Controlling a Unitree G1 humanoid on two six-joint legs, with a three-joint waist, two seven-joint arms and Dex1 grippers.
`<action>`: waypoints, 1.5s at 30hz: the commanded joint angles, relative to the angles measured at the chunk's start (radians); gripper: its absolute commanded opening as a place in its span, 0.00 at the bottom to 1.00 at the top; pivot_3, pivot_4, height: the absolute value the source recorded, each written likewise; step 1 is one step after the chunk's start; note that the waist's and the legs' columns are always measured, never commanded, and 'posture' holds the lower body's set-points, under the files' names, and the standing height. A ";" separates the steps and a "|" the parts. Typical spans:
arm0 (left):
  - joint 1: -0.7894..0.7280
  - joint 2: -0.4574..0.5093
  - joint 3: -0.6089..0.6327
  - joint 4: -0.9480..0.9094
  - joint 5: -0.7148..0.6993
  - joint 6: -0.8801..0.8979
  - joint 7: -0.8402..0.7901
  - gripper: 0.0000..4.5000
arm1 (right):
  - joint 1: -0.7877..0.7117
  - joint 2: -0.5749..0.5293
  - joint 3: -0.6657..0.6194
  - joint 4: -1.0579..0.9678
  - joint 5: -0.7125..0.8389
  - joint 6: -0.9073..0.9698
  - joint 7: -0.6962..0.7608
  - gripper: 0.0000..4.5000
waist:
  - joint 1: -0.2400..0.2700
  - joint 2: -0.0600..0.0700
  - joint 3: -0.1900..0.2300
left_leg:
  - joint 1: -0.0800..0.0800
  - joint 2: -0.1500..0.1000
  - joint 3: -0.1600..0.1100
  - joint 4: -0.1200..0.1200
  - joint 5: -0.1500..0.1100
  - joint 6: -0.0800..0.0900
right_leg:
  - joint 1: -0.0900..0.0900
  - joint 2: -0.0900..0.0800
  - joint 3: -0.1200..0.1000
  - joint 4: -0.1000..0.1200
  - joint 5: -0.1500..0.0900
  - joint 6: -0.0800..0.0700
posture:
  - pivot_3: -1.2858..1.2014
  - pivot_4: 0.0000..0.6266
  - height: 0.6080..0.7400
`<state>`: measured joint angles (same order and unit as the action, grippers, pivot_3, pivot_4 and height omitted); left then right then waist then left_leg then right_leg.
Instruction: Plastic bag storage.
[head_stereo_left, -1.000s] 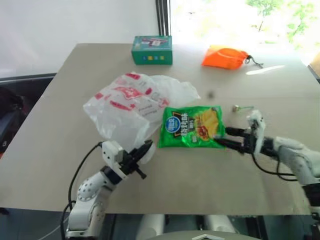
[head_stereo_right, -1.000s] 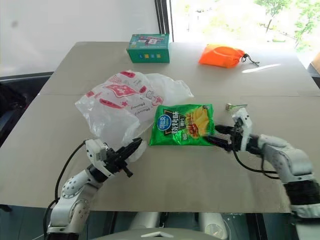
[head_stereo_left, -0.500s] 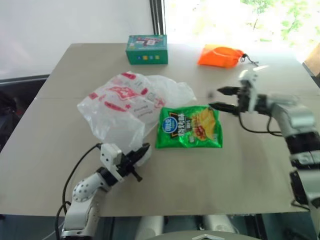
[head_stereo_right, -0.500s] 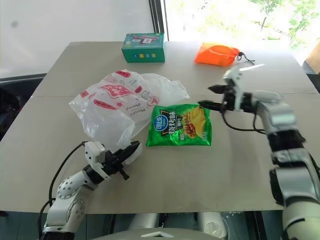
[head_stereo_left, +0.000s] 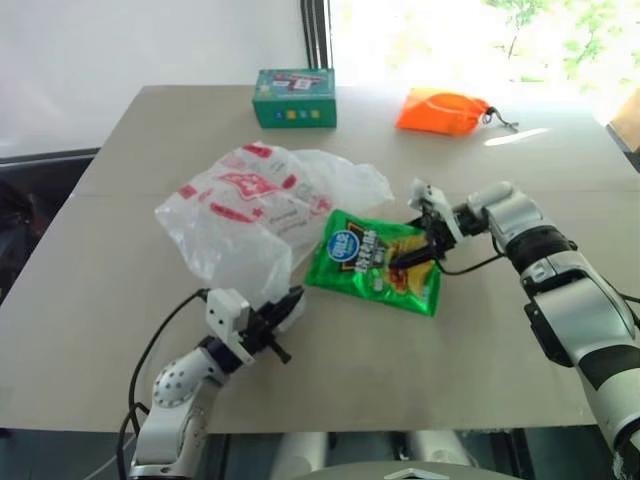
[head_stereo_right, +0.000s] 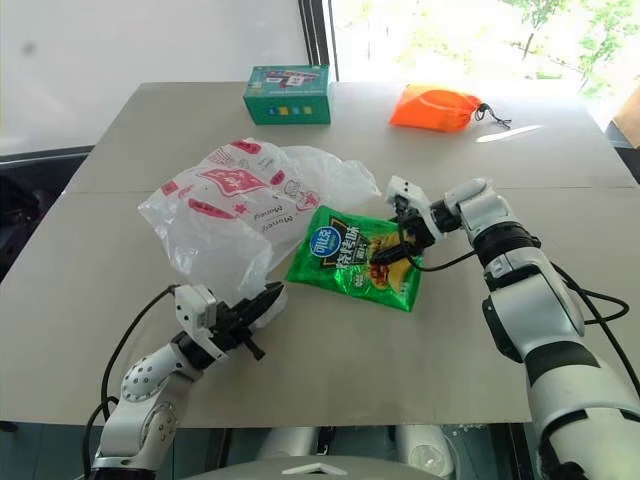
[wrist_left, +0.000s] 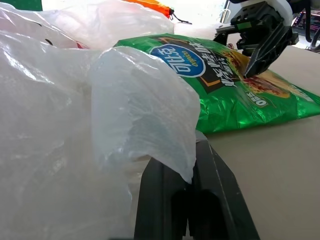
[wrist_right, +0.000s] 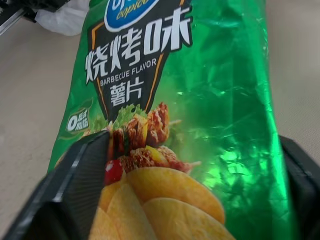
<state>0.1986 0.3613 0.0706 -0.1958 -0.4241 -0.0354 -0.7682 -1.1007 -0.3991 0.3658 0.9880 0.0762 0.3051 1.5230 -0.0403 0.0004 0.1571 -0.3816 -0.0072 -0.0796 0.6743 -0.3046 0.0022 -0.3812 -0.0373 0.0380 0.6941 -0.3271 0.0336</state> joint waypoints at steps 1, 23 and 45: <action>-0.014 -0.003 0.008 -0.031 0.004 -0.022 0.013 0.00 | 0.016 0.001 -0.043 -0.058 0.025 0.061 0.050 0.60 | 0.000 0.000 0.000 | 0.000 0.000 0.000 0.000 0.000 0.000 | 0.000 0.000 0.000 0.000 0.000 0.000 | 0.52 0.24 1.00; -0.485 -0.006 -0.226 -0.081 -0.186 0.243 -0.282 0.00 | 0.513 -0.258 -0.427 -0.831 0.467 0.715 -0.176 0.01 | 0.004 -0.001 0.000 | -0.013 -0.003 -0.007 0.011 0.000 0.000 | -0.004 0.000 -0.008 0.001 0.000 0.001 | 0.52 0.24 1.00; -0.308 0.038 -0.119 -0.111 -0.186 0.159 -0.263 0.00 | 0.433 -0.312 -0.342 -0.778 0.553 0.717 -0.097 0.01 | 0.020 0.000 0.001 | -0.010 -0.003 -0.009 0.012 0.000 0.000 | 0.000 -0.001 -0.010 0.001 0.000 0.001 | 0.52 0.24 1.00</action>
<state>-0.1008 0.4050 -0.0779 -0.2728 -0.5917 0.1431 -1.0453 -0.6509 -0.6703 0.0650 0.2120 0.5987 1.0359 1.3760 -0.0205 0.0005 0.1582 -0.3913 -0.0101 -0.0884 0.6865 -0.3047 0.0025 -0.3812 -0.0378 0.0283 0.6949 -0.3266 0.0345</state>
